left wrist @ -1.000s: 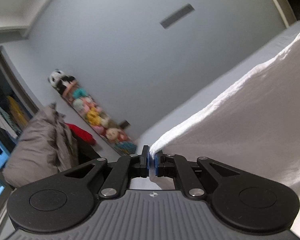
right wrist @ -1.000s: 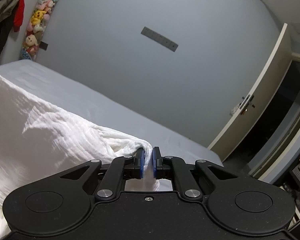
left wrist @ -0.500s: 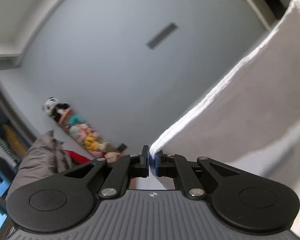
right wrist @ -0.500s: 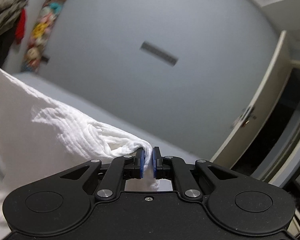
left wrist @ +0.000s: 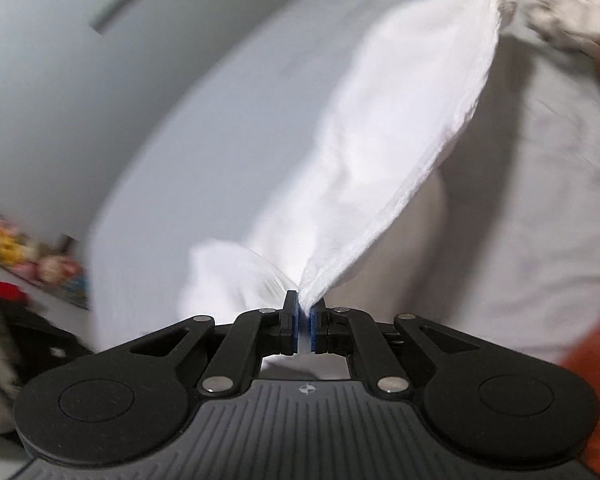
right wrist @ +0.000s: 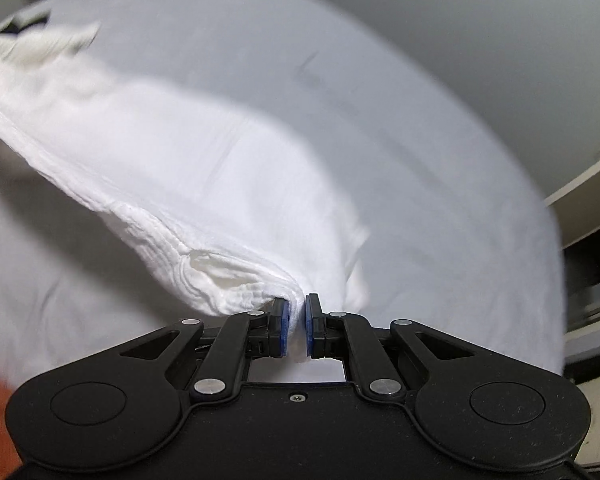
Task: Fold clothes
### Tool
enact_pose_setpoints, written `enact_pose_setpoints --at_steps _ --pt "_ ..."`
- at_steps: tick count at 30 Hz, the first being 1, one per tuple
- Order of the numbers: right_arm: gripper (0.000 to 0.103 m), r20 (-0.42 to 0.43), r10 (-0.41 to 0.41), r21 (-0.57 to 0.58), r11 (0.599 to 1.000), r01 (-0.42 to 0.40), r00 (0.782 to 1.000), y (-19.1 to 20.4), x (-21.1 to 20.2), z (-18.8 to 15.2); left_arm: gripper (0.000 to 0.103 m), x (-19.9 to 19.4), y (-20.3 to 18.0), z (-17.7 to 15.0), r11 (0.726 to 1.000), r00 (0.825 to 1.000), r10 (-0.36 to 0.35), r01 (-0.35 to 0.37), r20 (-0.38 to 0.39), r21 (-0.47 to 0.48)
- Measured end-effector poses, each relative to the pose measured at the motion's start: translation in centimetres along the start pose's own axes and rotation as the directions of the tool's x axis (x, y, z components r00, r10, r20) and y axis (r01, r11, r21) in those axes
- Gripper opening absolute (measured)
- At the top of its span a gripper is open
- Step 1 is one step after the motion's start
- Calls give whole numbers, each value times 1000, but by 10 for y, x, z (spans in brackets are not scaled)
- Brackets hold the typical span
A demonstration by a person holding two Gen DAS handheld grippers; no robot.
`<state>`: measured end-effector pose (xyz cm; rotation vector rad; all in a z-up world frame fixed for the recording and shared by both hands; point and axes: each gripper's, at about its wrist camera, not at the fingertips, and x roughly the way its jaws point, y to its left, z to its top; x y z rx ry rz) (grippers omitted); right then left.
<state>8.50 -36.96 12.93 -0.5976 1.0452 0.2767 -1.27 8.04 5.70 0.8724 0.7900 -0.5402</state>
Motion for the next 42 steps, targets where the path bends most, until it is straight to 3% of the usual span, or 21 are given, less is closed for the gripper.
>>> enact_pose_setpoints --at_steps 3,9,12,16,20,22,27,33,36,42 --pt "6 -58 58 -12 998 -59 997 13 16 -14 5 19 -16 -11 994 992 -103 105 -73 22" --pt "8 -134 156 -1 987 -158 979 29 47 -25 11 41 -4 -13 983 976 -181 183 -120 13" --pt "17 -148 198 -17 979 -203 969 36 51 -17 20 34 2 -9 974 970 -225 227 -95 12" --pt "28 -117 230 7 973 -231 966 29 41 -12 41 21 -1 2 961 961 -273 274 -47 35" --pt "35 -31 262 90 962 -258 965 1 26 5 43 16 11 22 943 942 -334 334 41 17" --pt "36 8 239 120 964 -238 971 -12 23 15 43 20 20 33 948 946 -318 319 63 -8" --pt "36 46 153 240 958 -159 987 -50 42 39 43 62 44 65 980 983 -181 184 41 -80" --pt "36 17 49 332 942 -51 999 -97 82 49 43 127 77 97 986 995 -96 95 2 -140" --pt "36 -23 32 393 919 -21 999 -125 109 47 43 155 87 108 983 994 -107 104 -12 -153" --pt "36 -8 91 589 805 -69 996 -176 147 52 43 208 95 122 970 974 -225 221 -33 -102"
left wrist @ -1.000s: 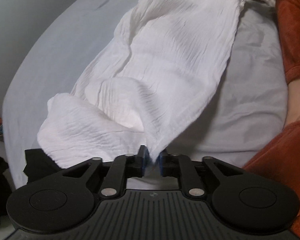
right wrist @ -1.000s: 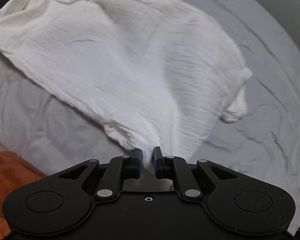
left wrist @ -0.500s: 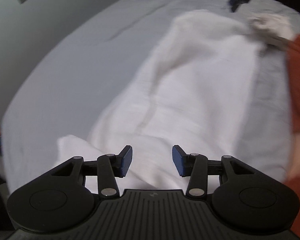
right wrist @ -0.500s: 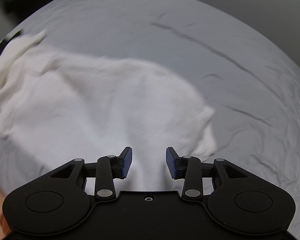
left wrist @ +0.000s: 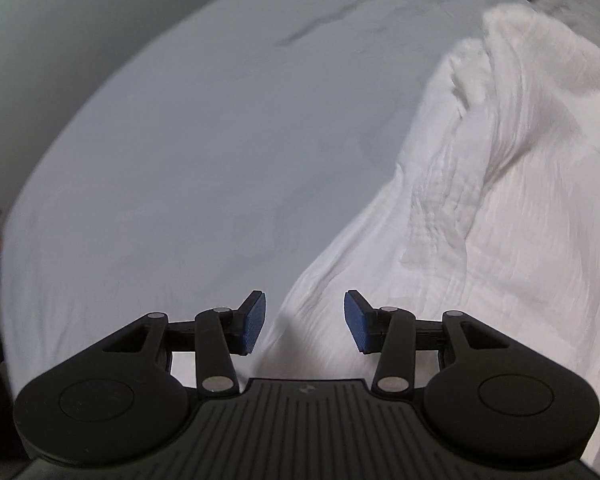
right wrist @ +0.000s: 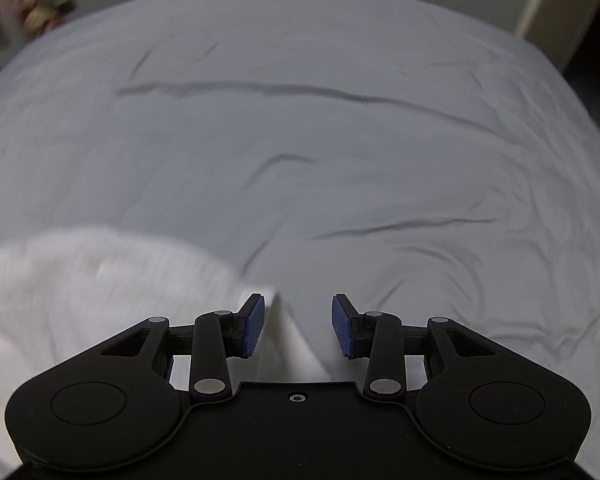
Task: Fold clothes
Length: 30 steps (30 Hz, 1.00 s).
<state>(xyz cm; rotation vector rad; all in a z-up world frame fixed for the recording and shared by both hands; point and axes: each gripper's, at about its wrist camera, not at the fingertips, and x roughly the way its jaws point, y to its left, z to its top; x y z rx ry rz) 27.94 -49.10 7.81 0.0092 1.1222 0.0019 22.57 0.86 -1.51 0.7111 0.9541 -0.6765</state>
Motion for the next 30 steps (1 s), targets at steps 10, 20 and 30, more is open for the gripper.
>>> enact_pose_setpoints --at_steps 10,20,30 --pt "36 -90 153 46 988 -149 984 4 66 29 47 44 13 -11 993 992 -116 116 -59 11" --pt "36 -280 288 -62 946 -317 916 35 90 -11 44 51 15 -21 990 991 -113 106 -65 -95" --pt "2 -143 135 -241 956 -167 980 57 43 -36 4 27 3 -16 990 997 -35 24 -72 -142"
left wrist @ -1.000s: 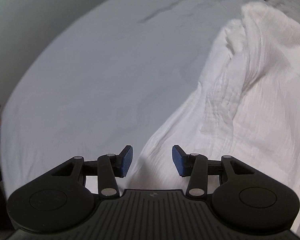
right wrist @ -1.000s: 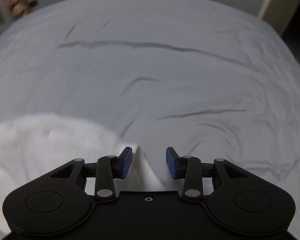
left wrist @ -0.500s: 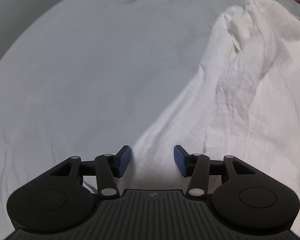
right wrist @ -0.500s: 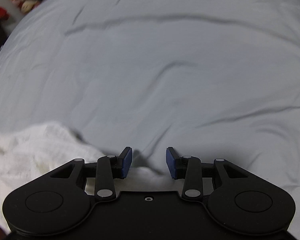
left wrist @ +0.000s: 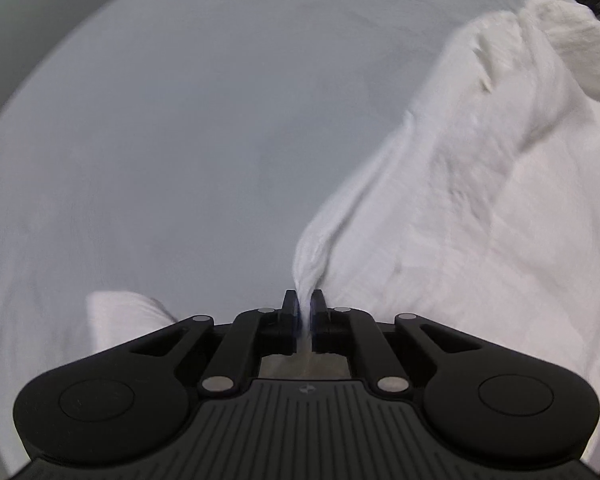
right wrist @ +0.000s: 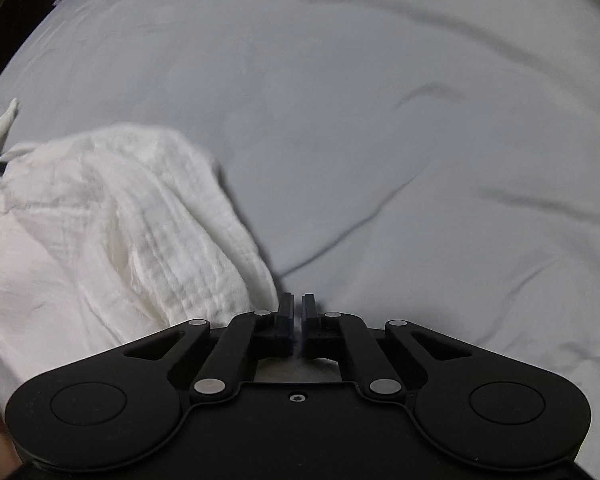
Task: Fold clothes
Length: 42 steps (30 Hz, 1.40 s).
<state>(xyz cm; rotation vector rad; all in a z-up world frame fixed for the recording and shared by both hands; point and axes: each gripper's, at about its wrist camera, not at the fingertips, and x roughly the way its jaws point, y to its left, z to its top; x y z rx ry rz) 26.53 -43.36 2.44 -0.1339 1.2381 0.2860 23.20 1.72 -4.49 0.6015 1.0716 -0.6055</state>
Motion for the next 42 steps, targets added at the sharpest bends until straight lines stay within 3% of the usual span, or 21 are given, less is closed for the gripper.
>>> enact_pose_setpoints --at_steps 3,5,8,10,12,14,17,19,20,23,26,27,28,29,30,37,42 --pt "2 137 -92 41 995 87 986 -6 -30 6 4 -20 11 19 995 995 80 -76 60 -60" --pt "1 237 -161 95 985 142 958 -14 -55 11 4 -37 16 29 986 981 149 -137 124 -97" --pt "0 311 -220 143 973 183 925 -19 -76 13 4 -61 22 39 968 951 224 -192 212 -163" --pt "0 359 -228 180 969 172 905 -24 -94 11 4 -79 27 42 957 932 257 -208 256 -201" --pt "0 369 -170 199 975 101 914 -30 -104 5 4 -86 25 42 962 934 243 -198 261 -186" --pt "0 317 -106 185 982 48 943 -31 -96 -4 4 -88 20 40 966 938 244 -212 244 -151" --pt "14 273 -73 184 983 22 959 -29 -82 -14 5 -71 9 43 963 942 257 -230 216 -143" --pt "50 237 -58 195 981 11 970 -27 -65 -19 5 -69 5 43 961 942 260 -230 214 -156" --pt "50 218 -74 209 978 27 973 -27 -57 -20 5 -71 4 42 959 940 266 -235 214 -159" --pt "50 170 -123 258 963 77 978 -29 -27 -19 5 -86 17 39 958 941 270 -241 205 -156" --pt "48 143 -86 355 934 29 986 -49 0 -4 5 -89 20 41 958 943 271 -244 191 -152" --pt "41 129 -61 412 911 2 990 -55 9 -8 5 -90 20 43 957 944 272 -247 187 -150" --pt "25 119 -49 447 894 -9 992 -57 14 -11 5 -90 19 44 957 944 275 -250 183 -146" --pt "18 121 -38 452 892 -21 992 -56 16 -13 5 -89 19 44 957 944 275 -252 179 -144" --pt "18 127 -18 449 893 -41 992 -55 17 -16 5 -89 19 44 957 945 276 -253 176 -143" --pt "8 84 88 278 955 -108 993 -31 -25 -41 5 -86 22 36 941 945 309 -287 110 -177" --pt "4 -134 179 81 982 -169 975 12 -25 -80 5 -88 18 26 933 939 338 -326 64 -151"
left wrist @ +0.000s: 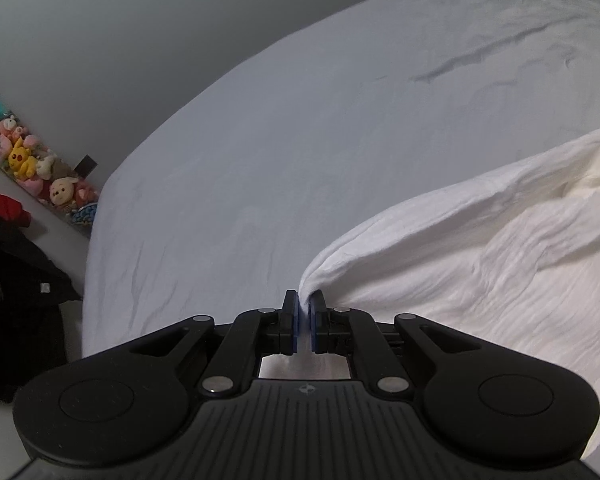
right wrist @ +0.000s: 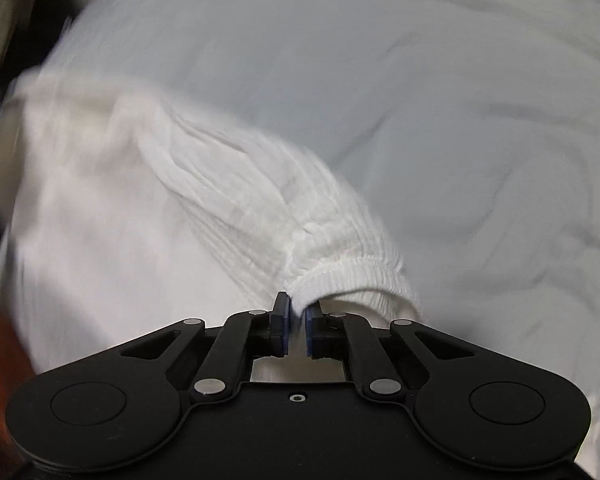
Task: Fold clothes
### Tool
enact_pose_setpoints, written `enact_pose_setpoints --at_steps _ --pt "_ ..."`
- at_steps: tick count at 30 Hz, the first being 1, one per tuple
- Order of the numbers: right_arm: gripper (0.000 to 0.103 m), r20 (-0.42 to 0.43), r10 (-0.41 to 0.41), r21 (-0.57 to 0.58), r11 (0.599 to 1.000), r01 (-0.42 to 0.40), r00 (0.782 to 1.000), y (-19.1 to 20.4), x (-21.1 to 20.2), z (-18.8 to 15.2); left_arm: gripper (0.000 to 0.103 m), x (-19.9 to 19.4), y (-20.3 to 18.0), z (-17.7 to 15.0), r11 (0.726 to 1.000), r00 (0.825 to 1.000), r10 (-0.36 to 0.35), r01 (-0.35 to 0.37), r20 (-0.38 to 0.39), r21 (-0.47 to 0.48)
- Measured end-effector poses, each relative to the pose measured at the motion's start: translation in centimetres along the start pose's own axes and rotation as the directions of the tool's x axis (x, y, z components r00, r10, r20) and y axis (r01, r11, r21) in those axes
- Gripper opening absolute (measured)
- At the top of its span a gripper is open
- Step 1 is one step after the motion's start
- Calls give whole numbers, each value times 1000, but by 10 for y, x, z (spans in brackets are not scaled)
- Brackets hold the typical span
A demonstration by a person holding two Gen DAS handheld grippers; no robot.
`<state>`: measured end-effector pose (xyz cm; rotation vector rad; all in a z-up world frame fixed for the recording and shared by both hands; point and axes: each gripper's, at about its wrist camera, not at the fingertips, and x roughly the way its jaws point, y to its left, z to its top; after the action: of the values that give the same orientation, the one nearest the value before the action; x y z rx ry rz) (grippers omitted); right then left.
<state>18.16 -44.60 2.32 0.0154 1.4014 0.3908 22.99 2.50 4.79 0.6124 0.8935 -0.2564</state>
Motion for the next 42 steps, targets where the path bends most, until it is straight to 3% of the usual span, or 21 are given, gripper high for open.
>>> enact_pose_setpoints --at_steps 4,11,15,17,19,21,23,27,29,30,31,33,36,41,42 --pt "4 -170 -1 -60 998 -10 986 22 31 -40 4 -4 2 -17 1000 999 -4 5 -36 28" --pt "4 -238 -3 -73 997 -15 971 36 43 -57 4 -30 6 -71 985 985 -151 156 -79 72" --pt "4 -277 -6 -110 994 -26 961 45 37 -68 4 -55 11 -101 947 954 -298 301 -42 114" --pt "4 -291 -14 -123 992 -23 957 49 38 -75 4 -60 9 -117 920 933 -351 360 -80 158" --pt "4 -293 -23 -113 994 -10 956 49 37 -82 4 -56 4 -126 904 922 -360 382 -143 191" --pt "5 -290 -33 -110 994 1 957 53 37 -82 4 -47 -9 -142 877 898 -363 420 -249 234" --pt "6 -280 -48 -114 993 16 959 57 31 -81 4 -43 -18 -149 861 880 -374 447 -293 243" --pt "8 -270 -65 -130 991 31 961 63 21 -79 10 -38 -33 -162 817 826 -420 524 -375 239" --pt "9 -258 -63 -139 990 28 964 63 8 -76 13 -44 -39 -167 805 816 -434 542 -383 243" --pt "12 -245 -58 -142 990 23 968 64 -2 -74 15 -49 -38 -166 792 808 -452 559 -378 247" --pt "25 -231 -50 -143 990 17 972 64 -10 -72 18 -52 -38 -165 782 802 -466 571 -373 251" --pt "42 -186 -37 -149 989 9 982 65 -28 -67 23 -60 -34 -160 780 805 -485 575 -341 249" --pt "42 -133 -27 -162 987 5 991 66 -51 -62 33 -81 -22 -143 776 807 -531 586 -260 234" --pt "42 -38 -52 -177 983 44 998 72 -67 -46 41 -108 -7 -111 814 847 -525 527 -79 244" --pt "42 -26 -58 -177 983 52 998 72 -68 -44 46 -113 -7 -103 836 865 -500 493 -39 241"
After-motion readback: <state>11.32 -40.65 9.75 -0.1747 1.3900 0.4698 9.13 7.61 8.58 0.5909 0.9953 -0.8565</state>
